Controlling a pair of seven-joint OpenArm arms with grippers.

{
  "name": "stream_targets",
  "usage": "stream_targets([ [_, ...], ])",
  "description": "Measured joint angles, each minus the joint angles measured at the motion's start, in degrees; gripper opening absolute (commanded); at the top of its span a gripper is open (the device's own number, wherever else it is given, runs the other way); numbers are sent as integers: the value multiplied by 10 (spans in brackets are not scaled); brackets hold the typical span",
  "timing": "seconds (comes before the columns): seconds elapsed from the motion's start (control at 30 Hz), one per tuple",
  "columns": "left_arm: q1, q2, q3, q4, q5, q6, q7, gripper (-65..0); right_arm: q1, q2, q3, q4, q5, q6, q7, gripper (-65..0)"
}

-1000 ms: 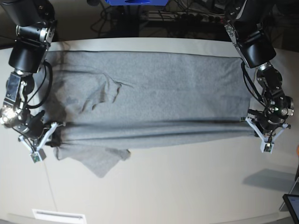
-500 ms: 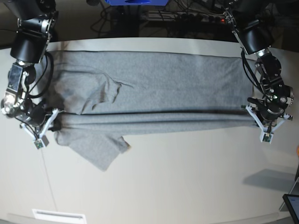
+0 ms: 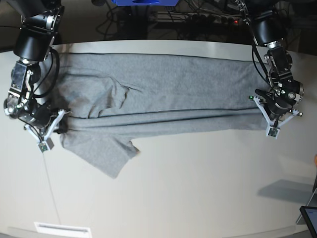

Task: Fold the T-shirt properly
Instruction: 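Lift the hem with both grippers and fold it toward the shoulder edge, then open both grippers and release the folded hem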

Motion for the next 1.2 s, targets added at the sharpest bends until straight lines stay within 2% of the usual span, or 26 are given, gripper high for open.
stream_targets([
  [0.13,5,-3,8,0,4,0,0,-650,0,0,0,0,0,0,0,-637],
  [0.23,5,-6,8,0,4,0,0,-647,0,0,0,5,1,0,-14,-576],
  [0.3,5,-8,7,1,4,0,0,-586,-6,-1,0,28,-5,-1,-27,-524],
  [0.33,4,-8,7,2,7,0,0,-536,-13,0,0,44,-8,-2,-28,-495],
  [0.4,3,-9,5,2,7,0,2,-450,-26,0,1,79,-8,-34,-32,-450],
  [0.47,3,-9,4,3,7,1,26,-405,-30,1,1,109,-13,-70,-42,-405],
  [0.63,3,-9,2,54,6,2,37,-395,-29,1,1,171,-8,-73,-71,-379],
  [0.73,-1,-19,1,88,3,0,79,-393,-35,2,1,199,-13,-75,-80,-379],
  [0.8,0,-32,0,116,5,2,88,-393,-38,1,1,225,-14,-101,-83,-379],
  [0.9,-13,-45,-7,153,5,1,97,-393,-36,2,-1,257,-7,-103,-79,-374],
  [1.07,-47,-48,-84,169,6,2,140,-395,-10,4,-21,255,-15,-98,-83,-373],
  [1.13,-43,-49,-122,169,8,2,142,-396,17,5,-55,236,-9,-70,-81,-377],
  [1.2,-34,-46,-144,170,8,2,144,-398,48,-3,-74,199,-1,-64,-73,-377],
])
